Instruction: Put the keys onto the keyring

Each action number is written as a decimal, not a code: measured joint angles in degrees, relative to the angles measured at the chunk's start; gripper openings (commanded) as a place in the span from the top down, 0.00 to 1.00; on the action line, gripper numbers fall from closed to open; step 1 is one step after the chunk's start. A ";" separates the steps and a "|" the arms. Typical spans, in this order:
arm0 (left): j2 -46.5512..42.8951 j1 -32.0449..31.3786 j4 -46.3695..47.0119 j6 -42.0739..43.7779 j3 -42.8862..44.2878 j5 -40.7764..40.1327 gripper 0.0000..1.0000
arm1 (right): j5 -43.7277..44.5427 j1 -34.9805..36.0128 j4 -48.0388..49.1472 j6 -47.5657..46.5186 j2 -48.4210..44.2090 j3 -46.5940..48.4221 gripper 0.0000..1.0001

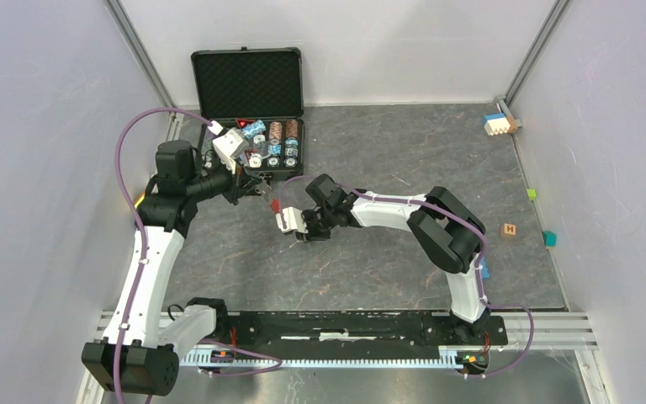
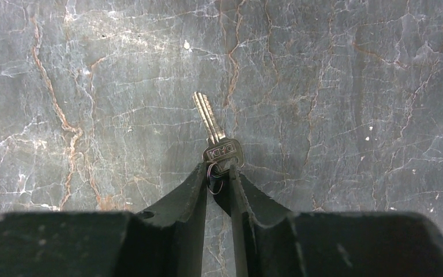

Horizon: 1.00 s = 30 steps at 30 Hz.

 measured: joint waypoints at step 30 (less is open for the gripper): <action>-0.22 0.00 -0.04 0.00 -0.04 0.20 0.98 | -0.07 0.00 -3.37 -2.29 -0.68 1.29 0.94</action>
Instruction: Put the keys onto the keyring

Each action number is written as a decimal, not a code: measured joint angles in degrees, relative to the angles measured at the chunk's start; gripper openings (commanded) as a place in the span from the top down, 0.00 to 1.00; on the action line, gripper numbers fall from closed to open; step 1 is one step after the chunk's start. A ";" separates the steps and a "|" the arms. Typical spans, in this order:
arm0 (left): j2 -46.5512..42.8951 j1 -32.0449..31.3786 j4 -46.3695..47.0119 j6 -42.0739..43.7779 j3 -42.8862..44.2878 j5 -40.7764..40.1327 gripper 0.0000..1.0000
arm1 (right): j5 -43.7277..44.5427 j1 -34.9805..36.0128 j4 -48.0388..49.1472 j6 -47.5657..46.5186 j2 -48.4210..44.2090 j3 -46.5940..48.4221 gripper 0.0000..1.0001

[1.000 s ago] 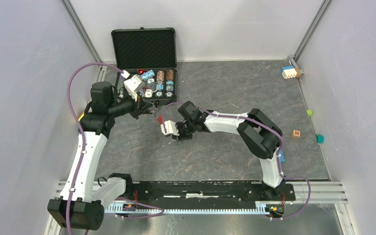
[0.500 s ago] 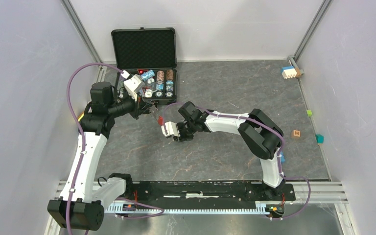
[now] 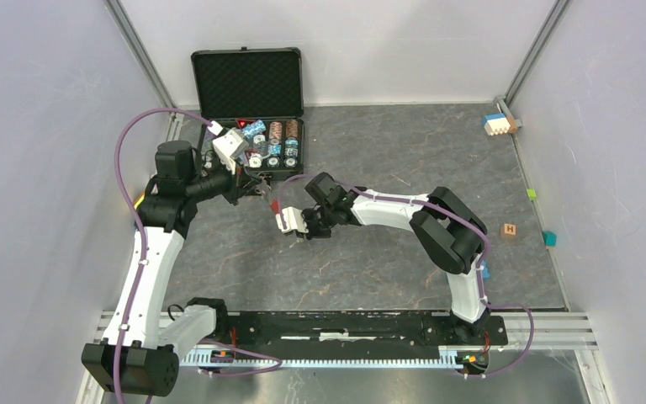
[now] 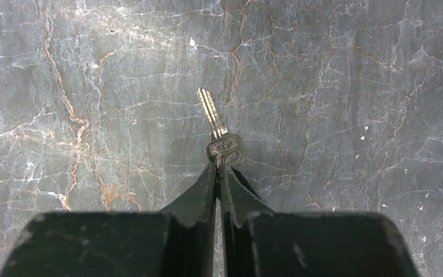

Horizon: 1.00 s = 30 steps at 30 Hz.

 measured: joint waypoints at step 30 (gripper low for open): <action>0.00 0.00 -0.04 0.02 0.00 1.31 0.98 | 0.11 0.00 0.24 0.17 0.37 0.11 0.87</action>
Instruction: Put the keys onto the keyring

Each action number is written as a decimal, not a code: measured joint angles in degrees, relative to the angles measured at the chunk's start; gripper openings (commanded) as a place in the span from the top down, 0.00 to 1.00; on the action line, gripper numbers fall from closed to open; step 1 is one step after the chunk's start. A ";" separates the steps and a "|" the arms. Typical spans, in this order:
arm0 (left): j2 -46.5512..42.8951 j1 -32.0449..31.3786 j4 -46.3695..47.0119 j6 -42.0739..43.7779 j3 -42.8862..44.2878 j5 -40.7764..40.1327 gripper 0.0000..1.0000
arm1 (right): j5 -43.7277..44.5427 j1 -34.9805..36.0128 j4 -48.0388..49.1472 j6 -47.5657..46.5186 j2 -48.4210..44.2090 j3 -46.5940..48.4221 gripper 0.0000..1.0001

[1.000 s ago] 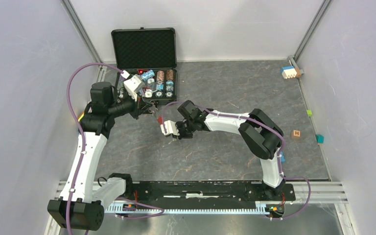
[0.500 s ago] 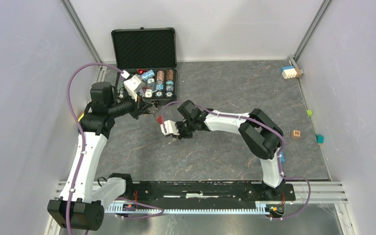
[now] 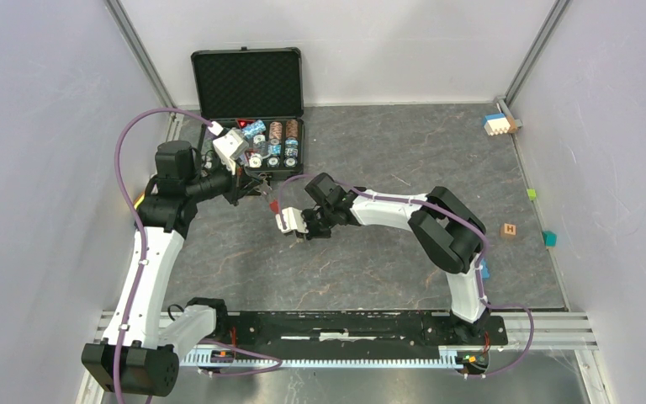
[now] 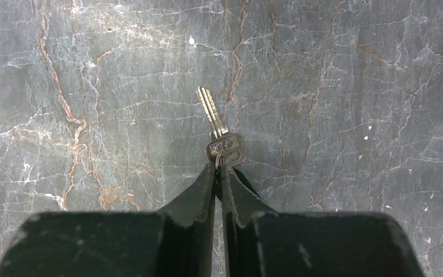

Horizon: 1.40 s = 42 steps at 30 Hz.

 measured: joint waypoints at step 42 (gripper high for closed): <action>5.70 -8.85 3.41 4.81 3.34 5.33 0.98 | -13.81 -13.35 -10.29 2.45 -30.99 -5.70 1.00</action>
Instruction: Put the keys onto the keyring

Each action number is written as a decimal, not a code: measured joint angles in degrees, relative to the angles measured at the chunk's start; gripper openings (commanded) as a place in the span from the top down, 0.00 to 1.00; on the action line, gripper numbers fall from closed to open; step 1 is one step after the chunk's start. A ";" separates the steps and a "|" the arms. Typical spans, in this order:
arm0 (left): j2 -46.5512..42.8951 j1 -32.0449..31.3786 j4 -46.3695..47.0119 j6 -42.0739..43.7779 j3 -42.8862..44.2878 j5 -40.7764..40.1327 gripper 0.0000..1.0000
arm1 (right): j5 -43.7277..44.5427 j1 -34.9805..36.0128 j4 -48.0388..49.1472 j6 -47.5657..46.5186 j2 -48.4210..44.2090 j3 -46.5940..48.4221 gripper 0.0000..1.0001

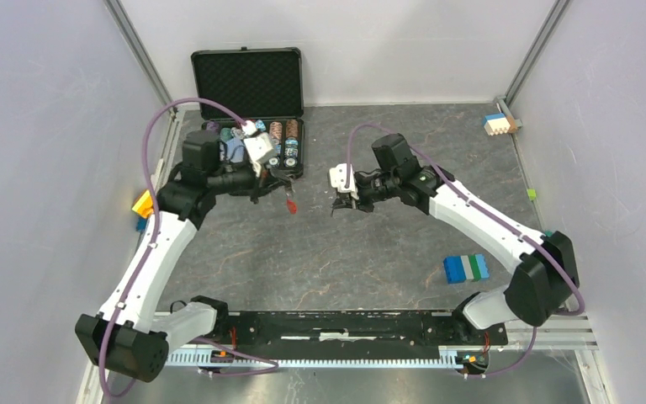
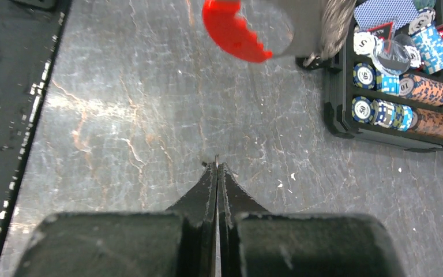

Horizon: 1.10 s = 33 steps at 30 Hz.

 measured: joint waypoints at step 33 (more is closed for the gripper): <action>-6.45 -25.88 13.79 22.56 -19.93 -23.54 0.98 | -5.84 0.00 23.06 38.45 -4.92 -10.56 1.00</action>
